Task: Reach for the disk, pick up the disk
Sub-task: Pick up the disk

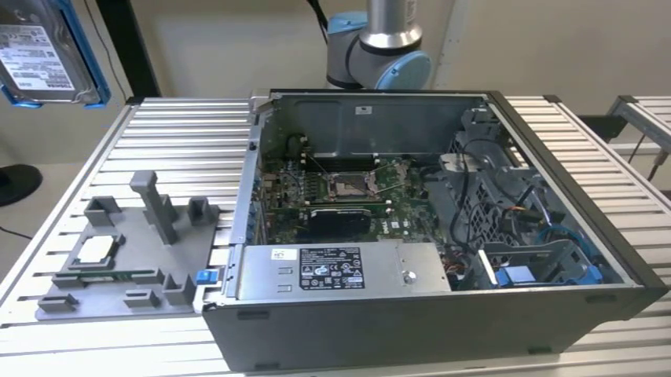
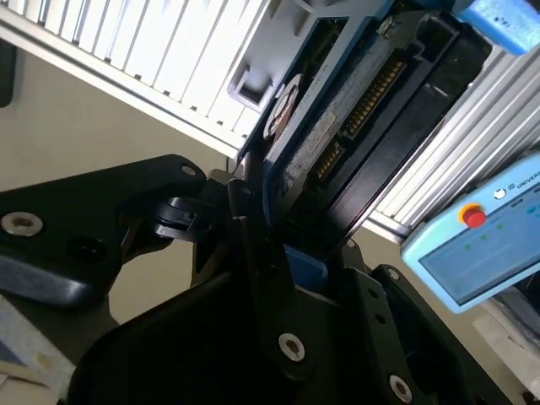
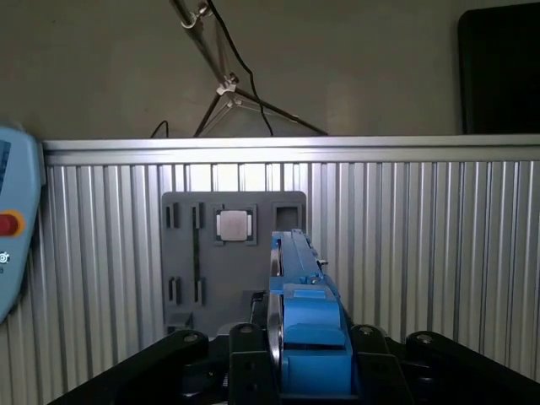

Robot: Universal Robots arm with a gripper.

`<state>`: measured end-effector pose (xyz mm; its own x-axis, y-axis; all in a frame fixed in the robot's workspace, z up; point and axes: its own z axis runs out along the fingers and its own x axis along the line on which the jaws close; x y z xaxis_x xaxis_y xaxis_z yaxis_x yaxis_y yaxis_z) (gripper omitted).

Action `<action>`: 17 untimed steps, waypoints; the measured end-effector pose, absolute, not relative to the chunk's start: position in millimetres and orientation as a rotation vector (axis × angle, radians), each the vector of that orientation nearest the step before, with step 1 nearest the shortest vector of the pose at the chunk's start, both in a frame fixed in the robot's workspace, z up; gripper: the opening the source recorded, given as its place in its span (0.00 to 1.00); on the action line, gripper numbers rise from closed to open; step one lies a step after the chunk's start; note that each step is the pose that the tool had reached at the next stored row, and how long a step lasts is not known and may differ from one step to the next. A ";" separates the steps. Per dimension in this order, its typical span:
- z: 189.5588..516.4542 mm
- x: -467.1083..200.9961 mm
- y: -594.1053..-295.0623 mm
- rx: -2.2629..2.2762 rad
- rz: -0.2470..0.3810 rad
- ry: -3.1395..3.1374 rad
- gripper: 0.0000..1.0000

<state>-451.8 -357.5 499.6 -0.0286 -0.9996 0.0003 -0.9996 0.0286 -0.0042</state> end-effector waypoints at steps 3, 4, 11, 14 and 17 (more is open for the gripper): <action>499.7 -451.8 -357.6 -2.188 -0.005 2.251 0.00; 499.7 -451.8 -357.6 -2.188 -0.005 2.251 0.00; 499.7 -450.1 -357.5 -2.188 -0.005 2.251 0.00; 499.7 -445.5 -357.5 -2.188 -0.005 2.251 0.00; 499.7 -432.9 -357.5 -2.188 -0.005 2.251 0.00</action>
<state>-432.9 -357.5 499.7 -0.0286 -0.9996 0.0004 -0.9996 0.0286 -0.0042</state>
